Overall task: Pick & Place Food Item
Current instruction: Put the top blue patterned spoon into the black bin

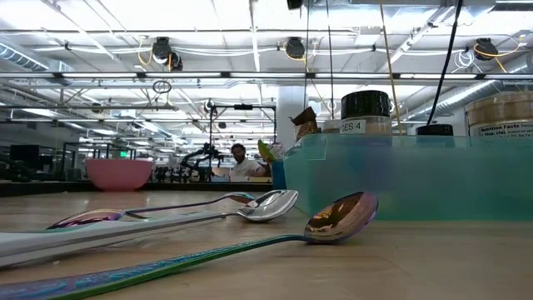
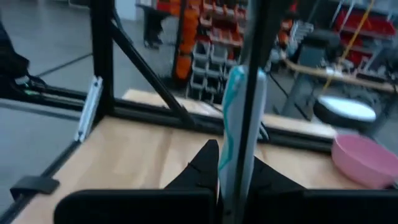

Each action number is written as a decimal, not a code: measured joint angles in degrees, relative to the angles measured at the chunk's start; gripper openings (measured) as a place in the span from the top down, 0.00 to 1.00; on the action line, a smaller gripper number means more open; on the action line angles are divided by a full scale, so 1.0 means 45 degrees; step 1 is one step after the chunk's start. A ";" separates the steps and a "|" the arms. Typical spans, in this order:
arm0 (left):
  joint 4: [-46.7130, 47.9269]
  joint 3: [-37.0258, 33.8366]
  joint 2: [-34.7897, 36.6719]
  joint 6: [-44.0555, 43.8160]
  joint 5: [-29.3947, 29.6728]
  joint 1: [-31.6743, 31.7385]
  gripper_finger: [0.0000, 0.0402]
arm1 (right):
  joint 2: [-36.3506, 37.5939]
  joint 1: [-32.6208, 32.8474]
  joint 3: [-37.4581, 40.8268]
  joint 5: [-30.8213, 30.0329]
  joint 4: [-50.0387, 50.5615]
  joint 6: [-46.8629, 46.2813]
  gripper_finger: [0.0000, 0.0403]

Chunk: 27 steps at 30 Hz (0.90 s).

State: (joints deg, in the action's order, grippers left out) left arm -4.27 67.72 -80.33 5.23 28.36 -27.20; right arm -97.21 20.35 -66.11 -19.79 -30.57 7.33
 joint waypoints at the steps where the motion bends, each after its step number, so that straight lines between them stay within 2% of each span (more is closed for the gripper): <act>1: 0.0005 0.0000 -0.0127 -0.0108 -0.0014 0.0024 0.20 | -0.0008 0.0057 0.0000 0.0004 -0.0212 0.0141 0.99; 6: -0.0369 0.0000 -0.0913 -0.0278 0.0013 0.0198 0.22 | -0.0014 0.0176 0.0000 0.0023 -0.1116 0.0706 0.99; 16: -0.1192 0.0000 -0.1697 -0.0454 0.0004 0.0618 0.27 | -0.0029 0.0193 0.0000 -0.0250 -0.0550 0.0866 0.99; 24: -0.0760 0.0005 -0.1702 -0.0315 0.0118 0.0253 0.39 | -0.0034 0.0458 0.0000 -0.0564 -0.0393 0.1267 0.99; 27: -0.0790 0.0010 -0.1687 0.0098 0.0267 0.0253 0.47 | -0.0034 0.0458 0.0005 -0.0559 -0.0398 0.1303 0.99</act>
State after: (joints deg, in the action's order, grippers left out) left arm -7.83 67.77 -87.92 5.67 29.56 -26.06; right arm -97.36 22.41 -66.08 -22.31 -32.36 13.19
